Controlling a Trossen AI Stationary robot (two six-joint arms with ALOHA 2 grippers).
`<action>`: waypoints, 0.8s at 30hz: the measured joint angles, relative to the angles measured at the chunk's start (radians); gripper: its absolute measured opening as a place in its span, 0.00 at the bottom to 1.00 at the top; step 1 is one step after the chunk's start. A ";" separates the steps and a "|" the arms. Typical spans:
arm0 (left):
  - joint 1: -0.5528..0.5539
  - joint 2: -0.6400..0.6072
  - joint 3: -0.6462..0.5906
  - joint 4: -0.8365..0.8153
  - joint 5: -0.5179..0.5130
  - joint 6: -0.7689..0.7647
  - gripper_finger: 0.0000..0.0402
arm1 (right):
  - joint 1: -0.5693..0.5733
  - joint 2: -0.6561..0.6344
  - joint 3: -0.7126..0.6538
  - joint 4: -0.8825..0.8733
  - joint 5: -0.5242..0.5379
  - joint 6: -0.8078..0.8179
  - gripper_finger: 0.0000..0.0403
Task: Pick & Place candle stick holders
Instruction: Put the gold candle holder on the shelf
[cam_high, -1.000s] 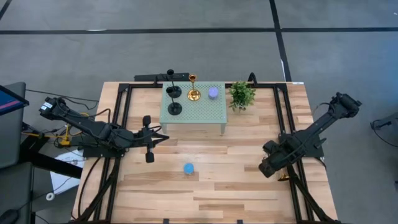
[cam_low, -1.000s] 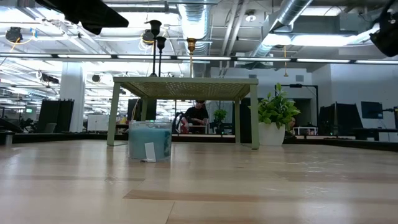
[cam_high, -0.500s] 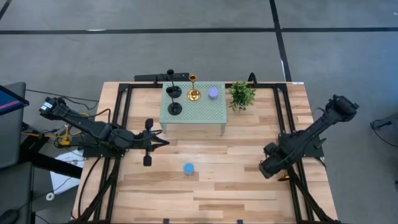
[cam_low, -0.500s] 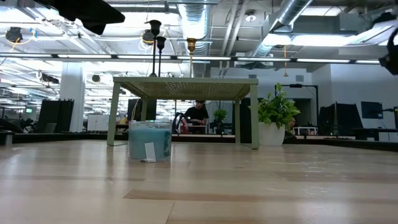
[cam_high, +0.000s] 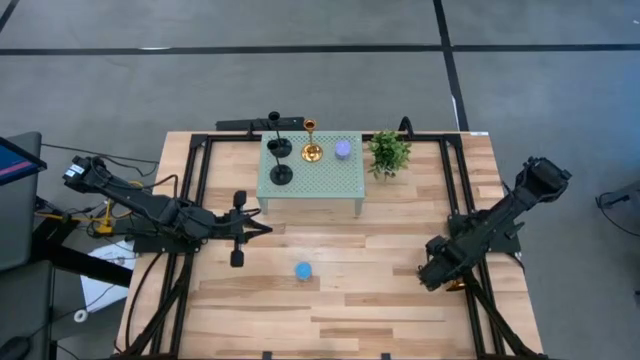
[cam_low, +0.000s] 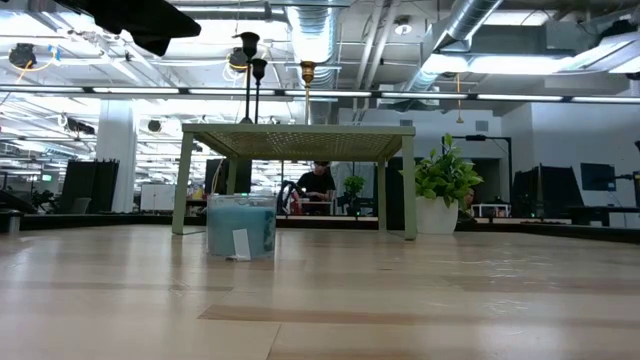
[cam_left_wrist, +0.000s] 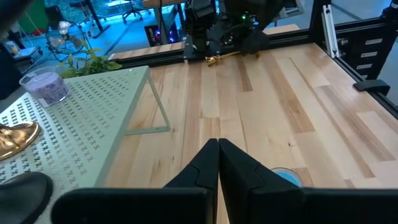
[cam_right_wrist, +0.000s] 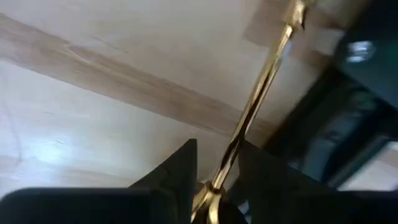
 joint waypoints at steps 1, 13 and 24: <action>0.000 0.000 0.000 0.000 0.000 0.002 0.03 | 0.003 0.000 -0.009 0.022 0.002 0.010 0.26; 0.000 0.000 0.000 0.000 0.000 0.003 0.03 | 0.027 -0.001 -0.079 0.126 0.014 0.036 0.03; 0.000 0.000 0.000 0.000 0.000 0.003 0.03 | 0.027 -0.002 -0.003 0.115 0.314 -0.073 0.01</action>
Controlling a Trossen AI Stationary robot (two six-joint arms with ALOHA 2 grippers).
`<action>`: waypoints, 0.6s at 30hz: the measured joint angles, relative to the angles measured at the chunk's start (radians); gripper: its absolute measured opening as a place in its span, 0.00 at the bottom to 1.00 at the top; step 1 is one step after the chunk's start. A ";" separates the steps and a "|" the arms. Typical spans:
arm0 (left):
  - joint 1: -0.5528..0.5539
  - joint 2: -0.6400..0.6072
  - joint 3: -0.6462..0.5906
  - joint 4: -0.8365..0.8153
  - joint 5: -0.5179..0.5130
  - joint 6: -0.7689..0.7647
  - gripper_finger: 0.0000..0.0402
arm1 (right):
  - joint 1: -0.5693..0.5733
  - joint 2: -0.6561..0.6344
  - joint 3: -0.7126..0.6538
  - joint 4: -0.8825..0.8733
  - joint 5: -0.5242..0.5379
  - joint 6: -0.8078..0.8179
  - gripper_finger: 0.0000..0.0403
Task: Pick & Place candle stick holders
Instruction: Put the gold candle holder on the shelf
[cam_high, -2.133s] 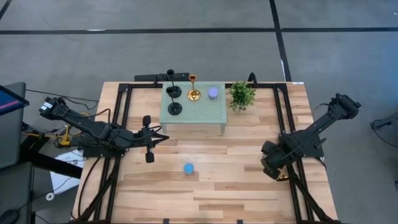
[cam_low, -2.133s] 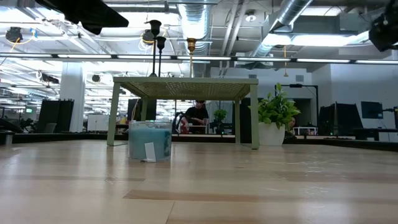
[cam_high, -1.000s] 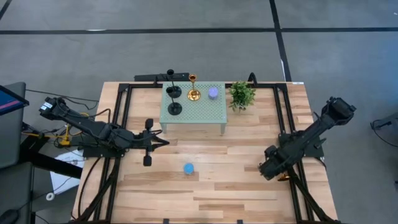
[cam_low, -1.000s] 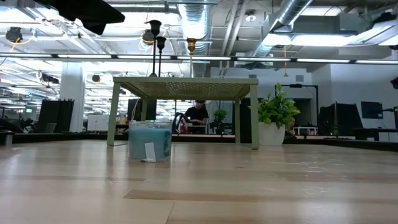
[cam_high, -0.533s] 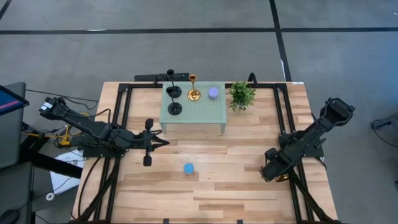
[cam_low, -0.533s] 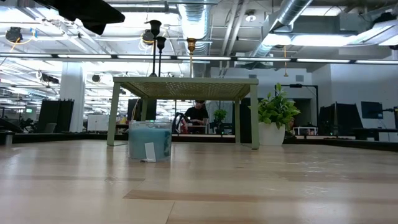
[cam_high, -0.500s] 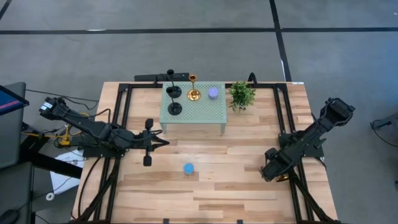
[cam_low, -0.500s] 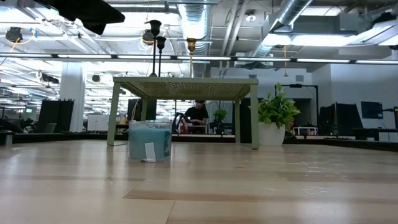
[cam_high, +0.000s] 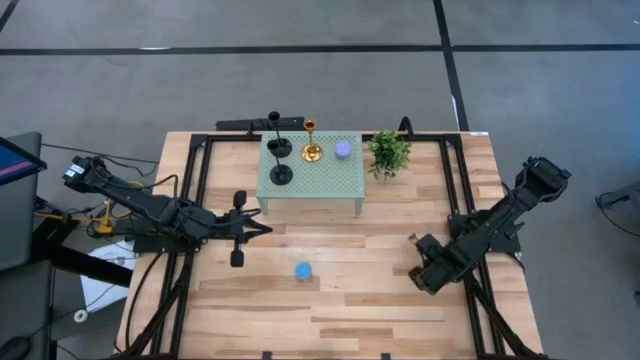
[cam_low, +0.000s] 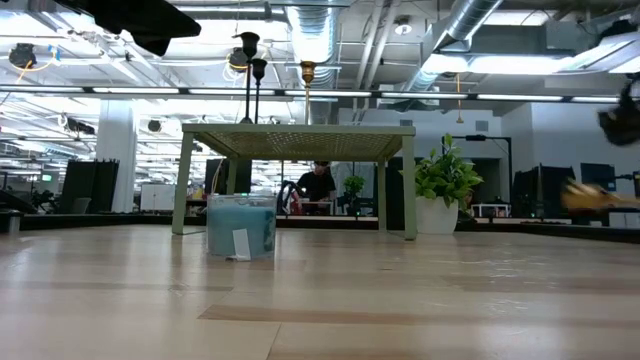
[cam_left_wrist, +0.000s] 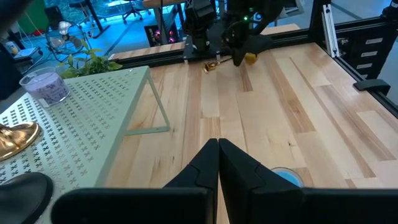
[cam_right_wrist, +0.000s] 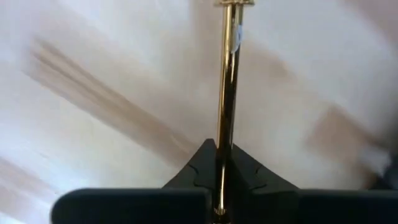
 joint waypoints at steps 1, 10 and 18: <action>0.000 0.000 0.000 0.000 0.000 0.000 0.03 | 0.000 0.000 0.009 0.002 0.055 -0.002 0.01; 0.000 0.000 0.000 0.000 0.000 0.000 0.03 | -0.028 0.000 0.078 0.110 0.636 -0.132 0.00; 0.000 0.000 0.000 0.007 0.000 0.000 0.03 | -0.154 0.000 0.092 0.500 0.926 -0.593 0.00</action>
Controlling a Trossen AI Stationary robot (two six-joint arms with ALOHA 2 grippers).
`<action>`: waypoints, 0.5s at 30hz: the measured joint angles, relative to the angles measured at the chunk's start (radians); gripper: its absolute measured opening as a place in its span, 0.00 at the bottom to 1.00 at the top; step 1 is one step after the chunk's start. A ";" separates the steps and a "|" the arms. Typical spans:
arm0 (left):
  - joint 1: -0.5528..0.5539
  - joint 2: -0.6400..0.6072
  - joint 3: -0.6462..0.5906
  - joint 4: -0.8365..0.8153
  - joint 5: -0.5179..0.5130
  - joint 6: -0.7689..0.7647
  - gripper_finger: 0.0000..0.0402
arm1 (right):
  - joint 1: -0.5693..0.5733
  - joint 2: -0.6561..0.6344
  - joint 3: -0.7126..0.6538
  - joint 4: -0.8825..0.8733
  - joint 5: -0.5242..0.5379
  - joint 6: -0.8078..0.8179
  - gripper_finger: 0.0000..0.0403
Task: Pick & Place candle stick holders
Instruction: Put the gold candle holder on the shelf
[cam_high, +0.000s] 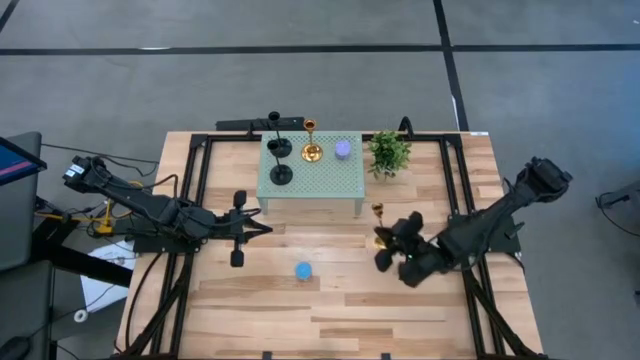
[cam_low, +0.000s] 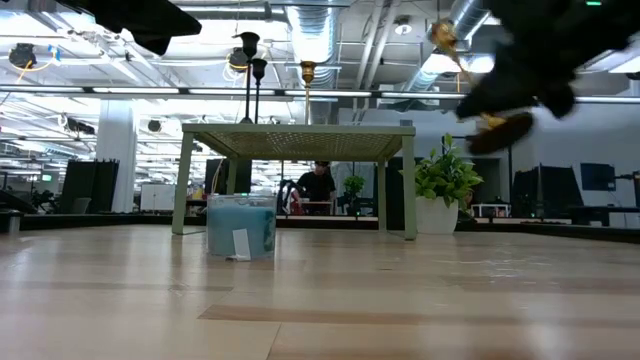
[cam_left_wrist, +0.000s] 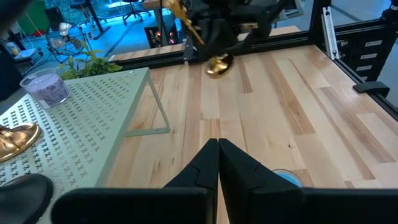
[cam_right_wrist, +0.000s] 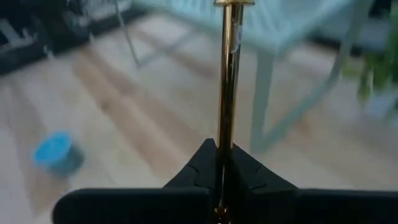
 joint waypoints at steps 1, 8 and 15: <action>0.000 0.000 0.000 0.000 0.000 0.000 0.03 | -0.024 0.000 0.000 0.058 0.016 -0.076 0.00; 0.000 0.000 0.000 0.000 0.000 0.000 0.03 | -0.213 0.000 0.000 0.498 -0.059 -0.605 0.00; 0.000 0.000 0.000 0.000 0.000 0.000 0.03 | -0.413 0.004 0.000 0.814 -0.360 -0.876 0.00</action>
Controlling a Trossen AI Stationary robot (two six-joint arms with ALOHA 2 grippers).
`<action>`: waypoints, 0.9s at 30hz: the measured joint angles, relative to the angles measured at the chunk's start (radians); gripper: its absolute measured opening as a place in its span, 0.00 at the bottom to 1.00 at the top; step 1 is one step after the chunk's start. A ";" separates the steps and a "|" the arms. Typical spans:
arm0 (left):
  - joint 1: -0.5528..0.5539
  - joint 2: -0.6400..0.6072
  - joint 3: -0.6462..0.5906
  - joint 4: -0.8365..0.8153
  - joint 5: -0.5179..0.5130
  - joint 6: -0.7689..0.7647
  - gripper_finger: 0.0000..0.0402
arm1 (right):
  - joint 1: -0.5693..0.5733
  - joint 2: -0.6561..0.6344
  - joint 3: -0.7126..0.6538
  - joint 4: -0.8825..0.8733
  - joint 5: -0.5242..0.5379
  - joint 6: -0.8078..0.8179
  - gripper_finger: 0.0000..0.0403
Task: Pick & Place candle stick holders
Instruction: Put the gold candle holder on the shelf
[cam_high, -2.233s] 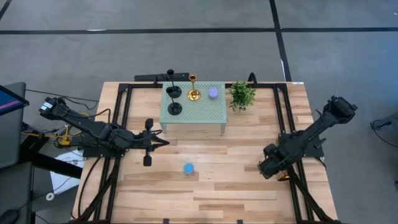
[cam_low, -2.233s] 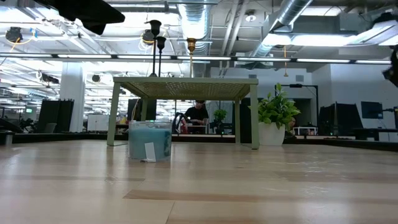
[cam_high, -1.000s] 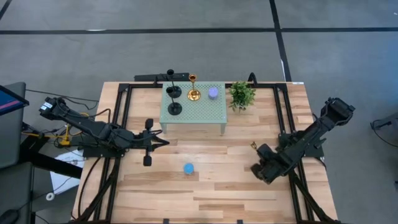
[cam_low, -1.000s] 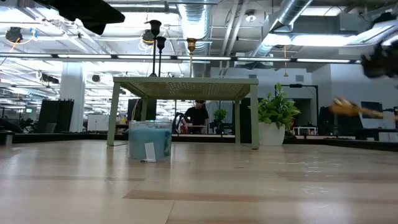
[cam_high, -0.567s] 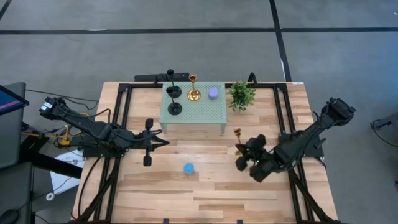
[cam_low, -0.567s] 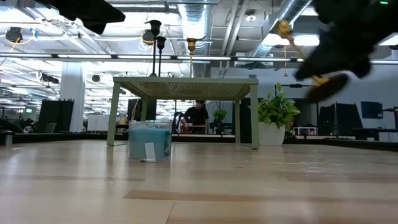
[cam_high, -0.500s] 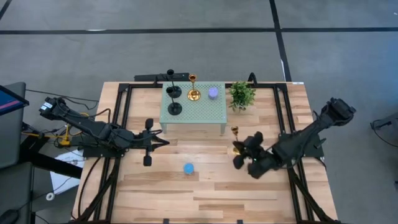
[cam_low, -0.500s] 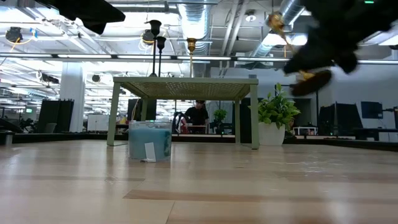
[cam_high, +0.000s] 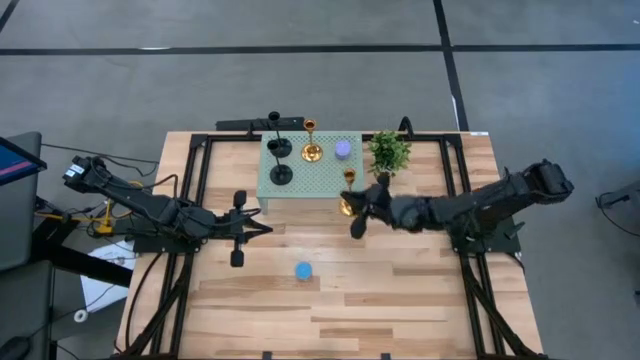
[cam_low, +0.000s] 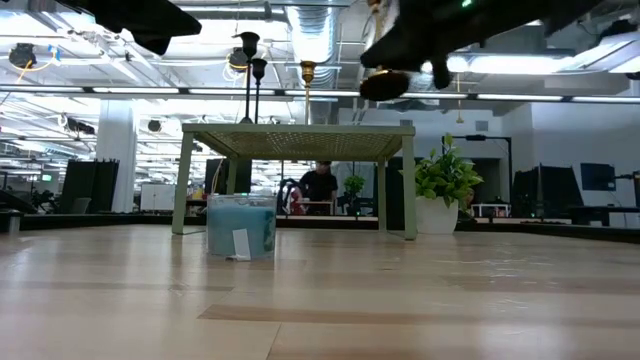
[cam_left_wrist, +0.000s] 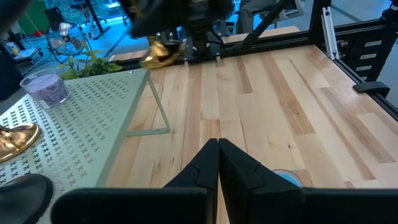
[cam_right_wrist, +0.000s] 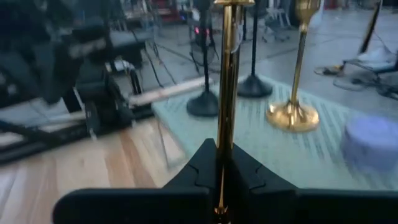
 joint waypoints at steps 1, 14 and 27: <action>0.000 0.000 0.000 0.000 0.000 0.000 0.03 | -0.025 0.015 0.000 0.039 -0.034 -0.012 0.00; 0.000 0.000 0.000 0.001 0.000 0.000 0.03 | -0.198 0.387 0.063 0.529 -0.273 -0.136 0.00; 0.000 0.000 0.000 0.000 0.000 0.000 0.03 | -0.259 0.518 0.310 0.349 -0.330 -0.235 0.00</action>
